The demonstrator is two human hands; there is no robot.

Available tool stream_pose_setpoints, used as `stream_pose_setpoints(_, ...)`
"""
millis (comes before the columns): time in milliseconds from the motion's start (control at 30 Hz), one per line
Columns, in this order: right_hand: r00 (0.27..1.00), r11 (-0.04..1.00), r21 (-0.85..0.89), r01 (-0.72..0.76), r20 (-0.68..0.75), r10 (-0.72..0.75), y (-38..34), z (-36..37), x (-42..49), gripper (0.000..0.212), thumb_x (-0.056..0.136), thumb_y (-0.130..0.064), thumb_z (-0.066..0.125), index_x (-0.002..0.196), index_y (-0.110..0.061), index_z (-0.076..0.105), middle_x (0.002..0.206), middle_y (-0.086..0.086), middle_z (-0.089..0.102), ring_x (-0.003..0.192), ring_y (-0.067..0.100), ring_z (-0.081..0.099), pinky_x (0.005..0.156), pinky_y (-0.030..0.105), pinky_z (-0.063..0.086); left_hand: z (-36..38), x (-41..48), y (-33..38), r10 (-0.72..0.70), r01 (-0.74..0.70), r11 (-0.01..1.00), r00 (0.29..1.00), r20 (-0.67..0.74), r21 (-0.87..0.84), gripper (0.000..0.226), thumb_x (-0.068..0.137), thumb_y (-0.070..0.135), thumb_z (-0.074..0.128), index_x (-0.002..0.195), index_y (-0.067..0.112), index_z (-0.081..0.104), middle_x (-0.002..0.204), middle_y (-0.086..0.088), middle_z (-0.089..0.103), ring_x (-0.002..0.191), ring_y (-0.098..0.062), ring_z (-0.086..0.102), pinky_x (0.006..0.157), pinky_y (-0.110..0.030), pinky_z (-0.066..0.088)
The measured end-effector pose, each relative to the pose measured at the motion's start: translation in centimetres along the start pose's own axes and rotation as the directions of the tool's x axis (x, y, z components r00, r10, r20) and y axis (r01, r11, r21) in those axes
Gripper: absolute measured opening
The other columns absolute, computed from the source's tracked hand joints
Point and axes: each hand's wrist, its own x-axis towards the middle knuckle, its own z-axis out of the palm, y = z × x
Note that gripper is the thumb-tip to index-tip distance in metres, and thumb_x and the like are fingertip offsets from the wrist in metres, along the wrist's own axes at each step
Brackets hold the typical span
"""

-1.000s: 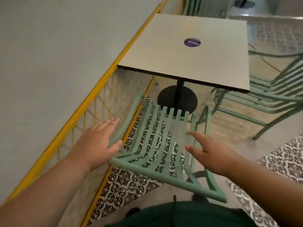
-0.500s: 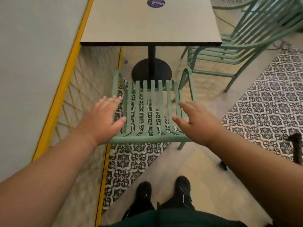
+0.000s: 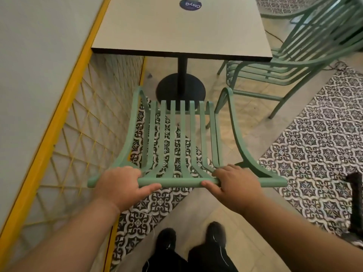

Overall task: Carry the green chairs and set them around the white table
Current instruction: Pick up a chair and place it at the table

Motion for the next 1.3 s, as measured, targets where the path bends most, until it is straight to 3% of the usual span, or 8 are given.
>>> stream_pose_setpoints(67, 1.000, 1.000, -0.026, -0.002, 0.016, 0.002, -0.2, -0.2, 0.7, 0.079, 0.081, -0.093, 0.010, 0.080, -0.032, 0.059, 0.073, -0.009, 0.059, 0.067, 0.006, 0.056, 0.062, 0.031, 0.056, 0.1, 0.3, 0.0, 0.016, -0.015, 0.999, 1.000, -0.020, 0.030, 0.087, 0.068, 0.101, 0.003, 0.061, 0.028, 0.050, 0.059, 0.009, 0.051, 0.050, -0.001, 0.046, 0.043, -0.025, 0.034)
stream_pose_setpoints(133, 1.000, 1.000, -0.021, -0.007, 0.010, 0.007, -0.4, -0.4, 1.3, 0.078, 0.079, -0.094, 0.012, 0.075, -0.030, 0.056, 0.067, -0.007, 0.058, 0.059, 0.007, 0.055, 0.056, 0.031, 0.057, 0.5, 0.6, -0.5, 0.026, -0.023, 0.999, 0.998, -0.058, 0.044, 0.083, 0.070, 0.100, 0.005, 0.059, 0.029, 0.046, 0.058, 0.009, 0.049, 0.049, 0.000, 0.043, 0.041, -0.024, 0.029)
stream_pose_setpoints(767, 0.990, 0.999, -0.019, 0.043, -0.130, -0.045, -2.3, -5.0, 12.6, 0.076, 0.081, -0.092, 0.018, 0.072, -0.027, 0.056, 0.062, -0.006, 0.062, 0.054, 0.011, 0.061, 0.053, 0.033, 0.060, -1.6, 11.9, -6.7, 0.088, -0.078, 0.996, 0.967, -0.241, 0.050, 0.094, 0.067, 0.099, -0.007, 0.058, 0.027, 0.053, 0.053, 0.008, 0.053, 0.045, -0.006, 0.051, 0.040, -0.021, 0.034)
stream_pose_setpoints(1000, 0.980, 0.997, -0.025, 0.072, -0.186, -0.075, -2.9, -6.6, 17.0, 0.078, 0.081, -0.091, 0.016, 0.071, -0.025, 0.058, 0.059, -0.007, 0.059, 0.049, 0.010, 0.055, 0.043, 0.025, 0.048, -2.8, 16.2, -8.9, 0.099, -0.088, 0.995, 0.956, -0.276, 0.052, 0.096, 0.066, 0.099, -0.007, 0.056, 0.025, 0.053, 0.050, 0.006, 0.053, 0.043, -0.010, 0.051, 0.042, -0.022, 0.036)
stream_pose_setpoints(1300, 0.970, 0.995, -0.052, 0.086, -0.225, -0.096, -3.7, -8.0, 21.2, 0.083, 0.081, -0.091, 0.011, 0.071, -0.024, 0.059, 0.059, -0.007, 0.060, 0.051, 0.013, 0.061, 0.046, 0.028, 0.055, -4.0, 20.6, -11.1, 0.128, -0.095, 0.988, 0.948, -0.293, 0.124, 0.100, 0.064, 0.097, -0.013, 0.056, 0.021, 0.052, 0.050, 0.003, 0.052, 0.043, -0.013, 0.051, 0.041, -0.024, 0.032)
